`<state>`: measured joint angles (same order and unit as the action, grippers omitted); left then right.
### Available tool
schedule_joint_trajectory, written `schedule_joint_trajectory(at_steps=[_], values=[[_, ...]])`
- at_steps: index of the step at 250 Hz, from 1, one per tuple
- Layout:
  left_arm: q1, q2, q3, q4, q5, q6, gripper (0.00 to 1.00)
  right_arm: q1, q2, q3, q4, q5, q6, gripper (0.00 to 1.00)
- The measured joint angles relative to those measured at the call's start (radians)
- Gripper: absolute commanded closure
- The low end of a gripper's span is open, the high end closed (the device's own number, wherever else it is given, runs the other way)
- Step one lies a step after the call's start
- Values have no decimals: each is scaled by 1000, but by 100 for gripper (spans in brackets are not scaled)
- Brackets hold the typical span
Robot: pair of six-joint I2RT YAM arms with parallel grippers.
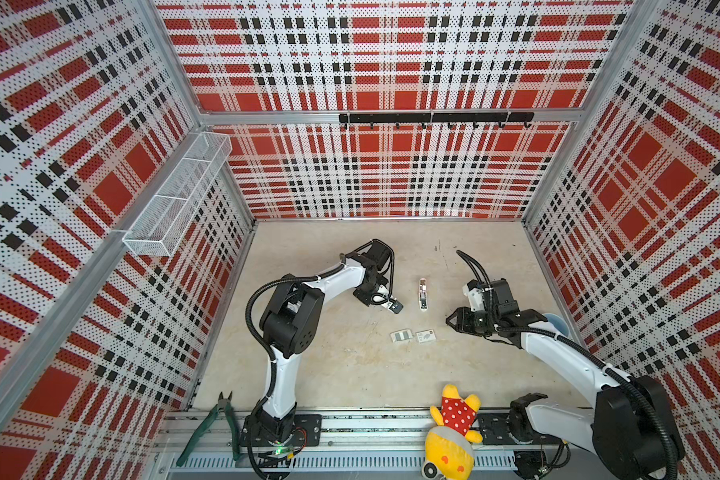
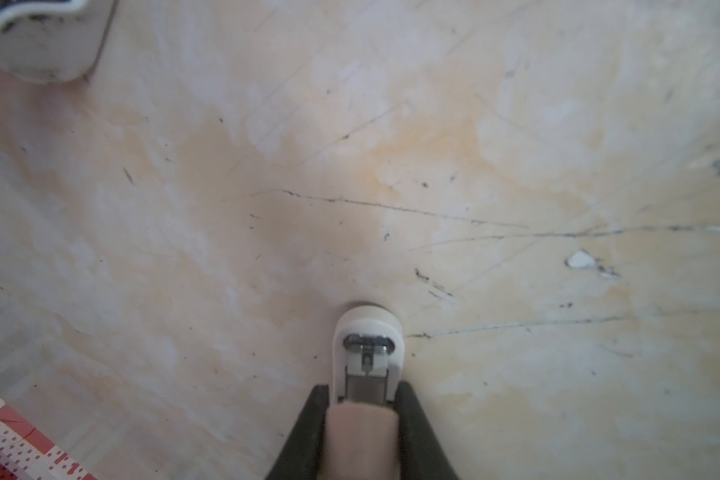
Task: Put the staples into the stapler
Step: 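Lift the stapler with the left gripper toward the right gripper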
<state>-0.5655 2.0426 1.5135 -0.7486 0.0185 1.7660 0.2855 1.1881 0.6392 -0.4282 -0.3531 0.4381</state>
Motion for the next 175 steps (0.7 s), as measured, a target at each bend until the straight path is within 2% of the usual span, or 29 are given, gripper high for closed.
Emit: schedule_joint_trajectory(at_steps=[55,96,140,175], values=[[-8,-20,8,-34,-9,0,83,0,0,0,0,-8,0,57],[-35,-20,109,-145,-16,-16,83,0,0,21,-2,-40,0,58],[-74,-22,246,-248,1,-123,84,0,13,76,46,-113,21,58],[-90,-44,259,-299,35,-230,84,0,27,82,142,-174,74,59]])
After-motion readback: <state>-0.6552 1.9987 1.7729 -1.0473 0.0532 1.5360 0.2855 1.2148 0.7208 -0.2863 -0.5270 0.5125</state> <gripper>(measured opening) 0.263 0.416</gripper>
